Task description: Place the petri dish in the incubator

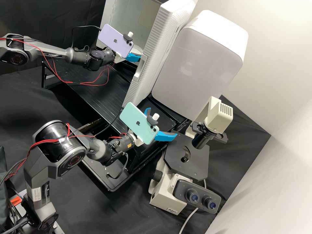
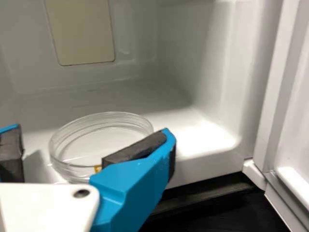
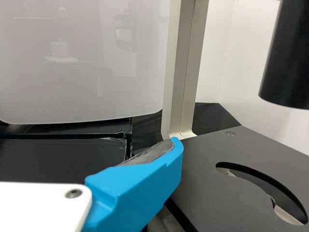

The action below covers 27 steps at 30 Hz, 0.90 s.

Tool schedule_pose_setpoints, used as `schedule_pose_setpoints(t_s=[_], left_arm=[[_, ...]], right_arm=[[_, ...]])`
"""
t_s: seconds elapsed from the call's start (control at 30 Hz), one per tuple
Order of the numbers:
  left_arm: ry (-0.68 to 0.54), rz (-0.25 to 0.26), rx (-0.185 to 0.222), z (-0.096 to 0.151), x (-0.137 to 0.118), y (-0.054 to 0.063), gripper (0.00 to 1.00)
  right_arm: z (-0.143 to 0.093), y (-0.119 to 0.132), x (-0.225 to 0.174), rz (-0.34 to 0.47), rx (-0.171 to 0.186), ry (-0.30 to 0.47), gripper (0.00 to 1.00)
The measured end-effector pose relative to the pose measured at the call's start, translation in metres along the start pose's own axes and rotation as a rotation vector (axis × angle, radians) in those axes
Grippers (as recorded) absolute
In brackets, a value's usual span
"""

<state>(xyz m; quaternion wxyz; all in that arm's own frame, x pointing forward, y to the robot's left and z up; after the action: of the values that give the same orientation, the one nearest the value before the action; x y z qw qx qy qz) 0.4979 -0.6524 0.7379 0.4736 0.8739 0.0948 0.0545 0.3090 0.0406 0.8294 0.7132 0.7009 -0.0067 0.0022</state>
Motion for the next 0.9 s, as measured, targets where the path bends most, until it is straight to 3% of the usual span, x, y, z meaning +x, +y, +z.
schedule_pose_setpoints(t_s=[0.13,0.37,0.9], left_arm=[[-0.003,-0.009,-0.001,-0.001,-0.001,0.000,1.00],[-0.012,-0.030,0.033,0.000,-0.003,-0.008,1.00],[-0.038,-0.077,0.094,0.000,-0.027,-0.012,1.00]], right_arm=[[0.000,0.000,0.000,0.000,0.000,0.000,1.00],[0.000,0.000,0.000,0.000,0.000,0.000,1.00],[0.000,0.000,0.000,0.000,0.000,0.000,1.00]])
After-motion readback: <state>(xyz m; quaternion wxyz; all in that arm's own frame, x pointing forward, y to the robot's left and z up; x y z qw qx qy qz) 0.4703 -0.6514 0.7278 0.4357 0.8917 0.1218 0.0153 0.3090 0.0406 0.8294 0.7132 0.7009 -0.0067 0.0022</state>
